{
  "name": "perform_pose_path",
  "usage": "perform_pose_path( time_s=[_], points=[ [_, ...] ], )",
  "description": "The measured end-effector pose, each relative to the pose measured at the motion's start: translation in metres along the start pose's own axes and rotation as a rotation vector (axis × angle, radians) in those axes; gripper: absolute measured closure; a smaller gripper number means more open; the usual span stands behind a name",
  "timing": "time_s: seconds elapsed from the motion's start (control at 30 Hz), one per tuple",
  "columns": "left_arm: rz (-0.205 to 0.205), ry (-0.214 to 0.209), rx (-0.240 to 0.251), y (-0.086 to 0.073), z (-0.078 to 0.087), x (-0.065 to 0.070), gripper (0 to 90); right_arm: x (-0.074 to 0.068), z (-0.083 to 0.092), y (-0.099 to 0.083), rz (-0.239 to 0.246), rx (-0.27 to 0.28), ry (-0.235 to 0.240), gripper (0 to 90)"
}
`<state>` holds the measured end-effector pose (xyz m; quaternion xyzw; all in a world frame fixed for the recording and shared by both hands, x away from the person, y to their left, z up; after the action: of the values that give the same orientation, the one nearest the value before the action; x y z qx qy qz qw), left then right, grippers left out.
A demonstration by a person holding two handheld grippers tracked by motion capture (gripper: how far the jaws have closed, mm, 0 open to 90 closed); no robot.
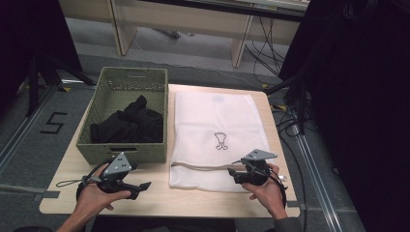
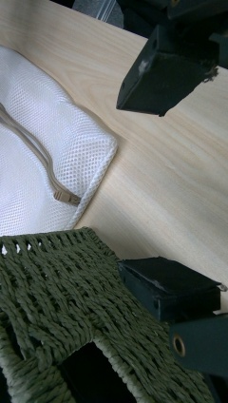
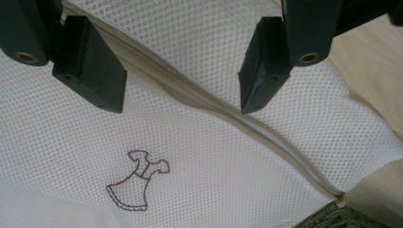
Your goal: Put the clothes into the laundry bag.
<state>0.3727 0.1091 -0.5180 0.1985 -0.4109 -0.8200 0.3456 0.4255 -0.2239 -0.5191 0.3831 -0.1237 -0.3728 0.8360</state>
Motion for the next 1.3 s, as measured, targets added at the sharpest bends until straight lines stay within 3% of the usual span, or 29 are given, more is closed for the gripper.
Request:
perform_pose_path(
  time_s=[0.1,0.2,0.23,0.27,0.33,0.37,0.4,0.5,0.6,0.73,0.8,0.83,0.87,0.93,0.97,1.0,1.03,1.07,1.13,1.3],
  points=[
    [0.004,-0.004,0.002,0.0,0.0,0.0,19.7,0.0,0.0,0.0,0.007,-0.003,0.001,33.9],
    [0.002,-0.005,-0.012,-0.001,0.0,0.001,19.6,-0.001,0.001,-0.002,-0.017,-0.025,0.009,33.8],
    [0.029,-0.007,-0.004,0.0,-0.001,0.003,19.6,0.0,0.001,-0.002,-0.008,-0.022,0.008,33.8],
    [0.023,-0.013,-0.016,-0.001,-0.001,0.003,19.6,0.001,0.0,-0.001,0.002,-0.012,0.005,33.8],
    [-0.007,-0.015,-0.01,0.0,-0.001,0.003,19.7,-0.001,0.001,-0.003,-0.025,-0.029,0.009,33.8],
    [-0.007,-0.015,-0.01,0.0,-0.001,0.003,19.7,-0.001,0.001,-0.003,-0.027,-0.025,0.006,33.7],
    [0.018,-0.012,-0.006,0.0,-0.001,0.004,19.7,0.002,0.0,-0.001,0.001,-0.015,0.002,33.7],
    [0.022,-0.012,0.002,0.002,-0.002,0.005,19.7,0.002,0.0,-0.001,-0.001,-0.014,0.001,33.7],
    [0.01,-0.022,-0.02,0.002,-0.003,0.008,19.7,0.0,-0.001,-0.002,-0.033,-0.011,0.005,33.7],
    [-0.003,-0.041,-0.002,0.009,-0.007,0.013,21.2,0.004,0.0,-0.001,-0.009,-0.022,0.0,33.6],
    [0.005,-0.054,0.005,0.013,-0.01,0.015,22.2,0.004,0.0,0.0,-0.03,-0.014,0.003,33.3],
    [0.028,-0.06,0.004,0.015,-0.012,0.017,22.3,0.006,-0.001,0.001,-0.007,-0.004,0.001,33.2],
    [0.028,-0.06,0.004,0.015,-0.012,0.017,23.0,0.005,-0.001,0.002,-0.033,0.008,0.001,32.9],
    [-0.018,-0.092,0.005,0.021,-0.02,0.025,27.0,0.009,-0.001,0.003,-0.005,0.002,0.004,32.3],
    [-0.044,-0.105,0.005,0.023,-0.022,0.029,29.0,0.007,-0.002,0.004,-0.05,0.011,0.009,32.0],
    [-0.044,-0.105,0.005,0.023,-0.022,0.029,32.9,0.007,-0.002,0.004,-0.05,0.011,0.009,32.0],
    [-0.052,-0.11,0.004,0.025,-0.026,0.033,32.9,0.011,-0.004,0.006,-0.015,0.03,-0.002,31.5],
    [-0.1,-0.132,0.007,0.03,-0.033,0.041,40.5,0.012,-0.003,0.006,-0.003,0.005,0.008,28.8],
    [-0.109,-0.143,0.006,0.033,-0.042,0.049,49.5,0.014,-0.007,0.008,0.008,0.014,0.006,28.9],
    [-0.143,-0.18,-0.006,0.04,-0.059,0.064,64.4,0.017,-0.013,0.006,-0.005,-0.026,0.0,29.8]
  ],
)
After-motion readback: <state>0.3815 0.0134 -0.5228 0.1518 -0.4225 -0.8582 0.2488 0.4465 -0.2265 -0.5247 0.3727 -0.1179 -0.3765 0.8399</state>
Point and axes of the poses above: each handheld gripper's, and its own axes: z roughly backward along the jaws, y roughly out of its top, x roughly to its right, the point moved 9 cm from there along -z, roughly forward along the jaws, and after that the axes turned 9 degrees about y, right-handed, at the moved point
